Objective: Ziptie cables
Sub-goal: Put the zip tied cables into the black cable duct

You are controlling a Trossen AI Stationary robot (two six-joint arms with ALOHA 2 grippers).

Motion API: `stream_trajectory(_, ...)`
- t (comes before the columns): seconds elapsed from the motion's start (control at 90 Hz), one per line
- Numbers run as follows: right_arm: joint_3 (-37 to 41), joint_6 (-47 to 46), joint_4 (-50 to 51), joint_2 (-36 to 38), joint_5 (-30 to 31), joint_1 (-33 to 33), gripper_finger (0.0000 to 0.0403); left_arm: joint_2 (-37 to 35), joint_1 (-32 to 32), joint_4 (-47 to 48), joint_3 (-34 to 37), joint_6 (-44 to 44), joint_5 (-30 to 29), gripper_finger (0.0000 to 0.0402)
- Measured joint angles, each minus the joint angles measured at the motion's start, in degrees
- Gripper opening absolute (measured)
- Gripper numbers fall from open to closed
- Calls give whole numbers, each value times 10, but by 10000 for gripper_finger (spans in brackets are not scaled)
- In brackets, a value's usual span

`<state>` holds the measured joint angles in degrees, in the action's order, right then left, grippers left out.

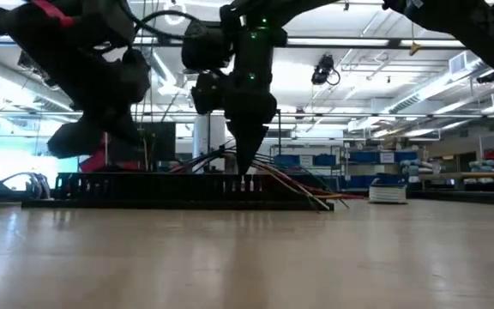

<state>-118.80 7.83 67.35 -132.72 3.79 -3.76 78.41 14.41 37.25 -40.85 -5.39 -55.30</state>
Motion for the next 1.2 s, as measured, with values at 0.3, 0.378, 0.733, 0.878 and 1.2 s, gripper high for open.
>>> stream_trajectory(0.3,5,-35,110,1,8,46,0,3,30,-59,-13,3,57,0)
stream_trajectory(0.378,5,-49,127,1,9,64,0,3,51,-67,-13,15,57,0)
stream_trajectory(0.733,7,-111,165,12,-15,153,0,-44,138,-65,-14,95,57,0)
stream_trajectory(0.878,21,-145,155,15,-24,190,0,-72,157,-62,-14,125,117,0)
stream_trajectory(1.2,91,-220,101,66,57,254,0,-137,182,-63,-14,150,135,0)
